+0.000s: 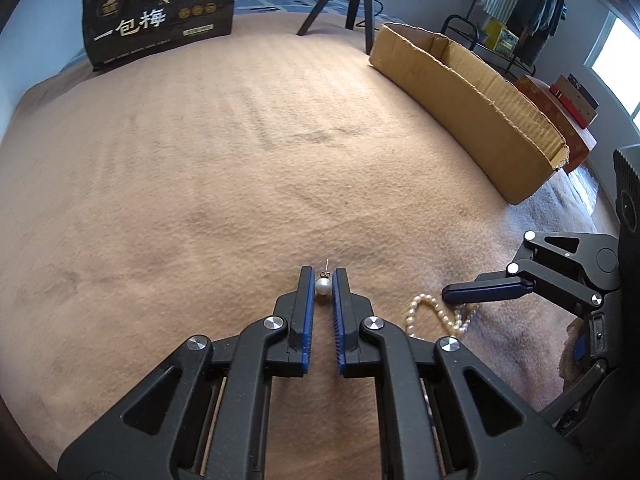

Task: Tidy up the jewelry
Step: 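Grasp the pearl earring with the left gripper while the right gripper grasps the pearl necklace, then carry the pearl earring and pearl necklace over the box with both grippers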

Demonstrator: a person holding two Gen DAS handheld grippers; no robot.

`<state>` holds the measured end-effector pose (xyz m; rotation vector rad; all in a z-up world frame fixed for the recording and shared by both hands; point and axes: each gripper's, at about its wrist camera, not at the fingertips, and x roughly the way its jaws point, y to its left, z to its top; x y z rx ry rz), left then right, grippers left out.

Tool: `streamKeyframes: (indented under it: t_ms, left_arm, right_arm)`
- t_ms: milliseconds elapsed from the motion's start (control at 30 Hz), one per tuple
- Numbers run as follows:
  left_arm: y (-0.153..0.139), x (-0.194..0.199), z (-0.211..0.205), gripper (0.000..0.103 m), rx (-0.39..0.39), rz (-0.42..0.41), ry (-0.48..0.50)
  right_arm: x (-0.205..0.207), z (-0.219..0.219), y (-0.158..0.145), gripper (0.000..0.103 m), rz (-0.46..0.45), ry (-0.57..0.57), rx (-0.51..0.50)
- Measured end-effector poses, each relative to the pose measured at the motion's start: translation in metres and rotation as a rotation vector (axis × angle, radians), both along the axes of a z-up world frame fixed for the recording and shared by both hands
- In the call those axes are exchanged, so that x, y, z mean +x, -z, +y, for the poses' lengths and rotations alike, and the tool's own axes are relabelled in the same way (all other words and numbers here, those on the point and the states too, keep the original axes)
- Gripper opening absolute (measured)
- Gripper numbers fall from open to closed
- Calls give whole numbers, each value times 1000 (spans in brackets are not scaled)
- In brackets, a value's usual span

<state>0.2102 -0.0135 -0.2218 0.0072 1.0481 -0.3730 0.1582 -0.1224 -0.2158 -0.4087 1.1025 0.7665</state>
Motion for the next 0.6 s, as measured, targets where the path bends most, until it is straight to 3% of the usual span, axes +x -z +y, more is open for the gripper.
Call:
streamKeyframes:
  t_ms: [133, 233, 500, 600]
  left_arm:
    - [0, -4, 6, 7, -1, 0, -11]
    - [-1, -5, 9, 7, -1, -1, -19]
    - [-6, -11, 10, 7, -9, -10, -32]
    - [-11, -13, 10, 7, -17, -19, -34]
  right_arm:
    - [-2, 7, 2, 70, -30, -12, -71]
    - [0, 9, 1, 57, -27, -1, -93]
    - [15, 6, -4, 8, 5, 5, -130]
    - [16, 2, -5, 7, 11, 14, -123]
